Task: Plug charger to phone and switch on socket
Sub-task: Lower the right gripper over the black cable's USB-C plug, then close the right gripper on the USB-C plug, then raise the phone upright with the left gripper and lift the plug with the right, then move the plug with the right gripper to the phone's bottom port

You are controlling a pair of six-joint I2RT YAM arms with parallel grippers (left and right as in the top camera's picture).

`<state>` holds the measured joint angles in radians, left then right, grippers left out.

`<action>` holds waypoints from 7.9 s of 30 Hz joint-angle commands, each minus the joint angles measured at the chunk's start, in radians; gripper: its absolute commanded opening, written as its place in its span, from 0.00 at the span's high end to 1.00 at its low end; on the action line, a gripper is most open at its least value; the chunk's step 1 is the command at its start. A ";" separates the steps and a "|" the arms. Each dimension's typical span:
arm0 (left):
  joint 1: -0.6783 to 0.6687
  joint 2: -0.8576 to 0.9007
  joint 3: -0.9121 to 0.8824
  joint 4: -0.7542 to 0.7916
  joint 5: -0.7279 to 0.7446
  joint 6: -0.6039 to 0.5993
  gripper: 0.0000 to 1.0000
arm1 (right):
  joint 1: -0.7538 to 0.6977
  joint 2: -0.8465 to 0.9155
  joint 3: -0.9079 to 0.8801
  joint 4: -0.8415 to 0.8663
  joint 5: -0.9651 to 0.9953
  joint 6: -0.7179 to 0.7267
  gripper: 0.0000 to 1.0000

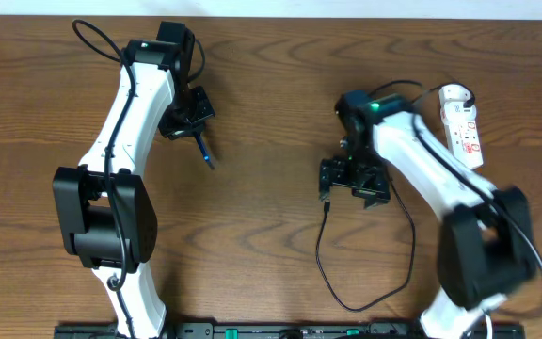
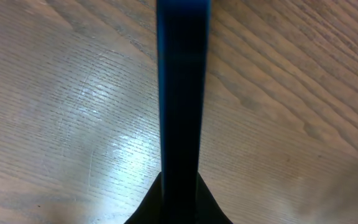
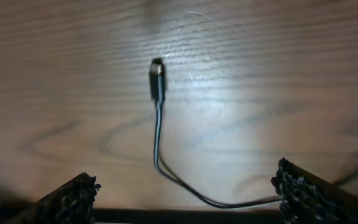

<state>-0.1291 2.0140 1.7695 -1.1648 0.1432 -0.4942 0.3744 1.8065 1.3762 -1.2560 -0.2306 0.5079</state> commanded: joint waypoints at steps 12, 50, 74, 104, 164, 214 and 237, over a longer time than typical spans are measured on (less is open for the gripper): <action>-0.001 -0.034 0.002 0.026 0.082 -0.002 0.93 | 0.007 -0.454 -0.448 0.389 0.040 0.168 0.12; -0.001 -0.034 0.002 0.026 0.081 -0.001 0.93 | 0.027 -0.093 -0.604 0.755 -0.160 0.291 0.58; -0.001 -0.034 0.002 0.026 0.081 -0.001 0.93 | 0.024 -0.093 -0.604 0.771 -0.085 0.330 0.60; -0.001 -0.034 0.002 0.026 0.082 -0.002 0.93 | 0.015 -0.093 -0.604 0.774 -0.059 0.314 0.69; -0.002 -0.034 0.002 0.394 1.238 0.284 0.93 | -0.138 -0.344 -0.577 0.826 -0.695 -0.184 0.99; -0.145 -0.042 0.002 0.892 1.428 -0.021 0.93 | -0.138 -0.644 -0.577 1.112 -0.689 0.221 0.99; -0.154 -0.043 0.002 0.951 1.428 -0.114 0.93 | -0.165 -0.643 -0.577 1.195 -0.696 0.292 0.99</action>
<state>-0.2844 2.0140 1.7672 -0.2245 1.5215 -0.5991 0.2199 1.1748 0.8009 -0.0662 -0.9195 0.7784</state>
